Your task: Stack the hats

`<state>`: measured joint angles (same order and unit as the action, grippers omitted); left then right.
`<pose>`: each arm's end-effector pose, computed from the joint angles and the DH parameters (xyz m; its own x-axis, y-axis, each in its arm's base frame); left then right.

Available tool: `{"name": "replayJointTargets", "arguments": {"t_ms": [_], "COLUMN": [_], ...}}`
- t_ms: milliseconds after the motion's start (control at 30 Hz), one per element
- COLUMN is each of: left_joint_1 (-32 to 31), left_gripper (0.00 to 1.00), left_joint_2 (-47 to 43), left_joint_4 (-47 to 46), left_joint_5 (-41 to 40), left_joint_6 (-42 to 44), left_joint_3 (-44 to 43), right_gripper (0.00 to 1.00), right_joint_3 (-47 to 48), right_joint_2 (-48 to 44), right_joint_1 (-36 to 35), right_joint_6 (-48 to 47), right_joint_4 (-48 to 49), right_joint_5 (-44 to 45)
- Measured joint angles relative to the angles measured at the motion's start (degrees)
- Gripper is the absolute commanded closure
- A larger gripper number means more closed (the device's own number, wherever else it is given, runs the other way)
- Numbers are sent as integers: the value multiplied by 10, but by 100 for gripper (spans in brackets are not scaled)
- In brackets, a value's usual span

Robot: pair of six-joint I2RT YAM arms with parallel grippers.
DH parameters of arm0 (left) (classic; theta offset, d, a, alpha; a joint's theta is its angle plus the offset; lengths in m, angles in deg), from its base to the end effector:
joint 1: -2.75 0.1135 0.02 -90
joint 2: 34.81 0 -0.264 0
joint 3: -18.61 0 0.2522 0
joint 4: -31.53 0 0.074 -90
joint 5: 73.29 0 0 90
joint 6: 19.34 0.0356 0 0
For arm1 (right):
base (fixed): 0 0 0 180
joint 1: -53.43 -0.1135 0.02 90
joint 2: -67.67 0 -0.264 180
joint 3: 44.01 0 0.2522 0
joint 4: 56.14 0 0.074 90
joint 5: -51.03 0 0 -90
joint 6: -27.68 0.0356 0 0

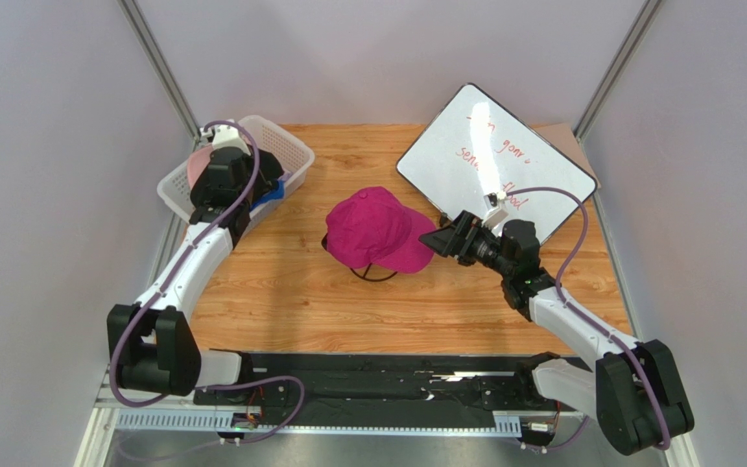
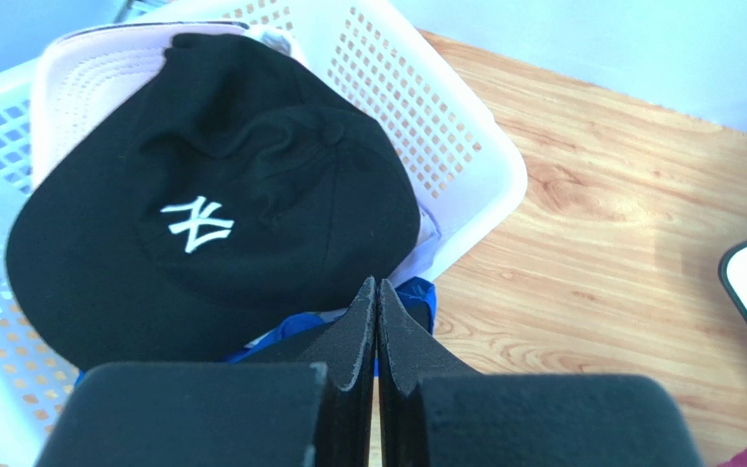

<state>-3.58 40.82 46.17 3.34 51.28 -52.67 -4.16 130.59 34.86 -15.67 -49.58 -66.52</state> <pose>0.3077 -0.0259 0.3148 -0.2686 -0.2950 -0.9170 -0.2111 0.9468 -0.2428 0.2157 0.0898 0.2197 -0.6959 0.4463 -0.5626 -0.2865 0.5458 0.7874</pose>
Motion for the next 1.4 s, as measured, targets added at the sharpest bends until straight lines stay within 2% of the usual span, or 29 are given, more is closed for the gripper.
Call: {"name": "replayJointTargets", "arguments": {"t_ms": [67, 133, 267, 433, 533, 867, 1267, 1400], "left_joint_1": [0, 0, 8, 35, 54, 88, 109, 111], "left_gripper": [76, 61, 51, 31, 27, 28, 28, 36], "left_joint_2": [4, 18, 37, 43, 58, 179, 266, 299], "left_joint_4": [5, 25, 32, 28, 14, -68, -108, -97], "left_joint_5": [9, 14, 13, -30, -47, -87, -77, -68], "left_joint_6": [5, 7, -5, -12, -17, -16, -5, -1], "left_joint_3": [-3, -18, -22, -20, -20, -29, -141, -181], "right_gripper": [12, 12, 12, 11, 12, 12, 12, 12], "right_joint_3": [0, 0, 0, 0, 0, 0, 0, 1], "right_joint_2": [0, 0, -2, -12, -19, -19, -5, 0], "right_joint_1": [0, 0, 0, 0, 0, 0, 0, 0], "right_joint_6": [0, 0, 0, -3, -5, -5, -5, -5], "right_joint_4": [0, 0, -4, -13, -13, -14, -14, -15], "right_joint_5": [0, 0, 0, 0, 0, -1, -10, -12]}}
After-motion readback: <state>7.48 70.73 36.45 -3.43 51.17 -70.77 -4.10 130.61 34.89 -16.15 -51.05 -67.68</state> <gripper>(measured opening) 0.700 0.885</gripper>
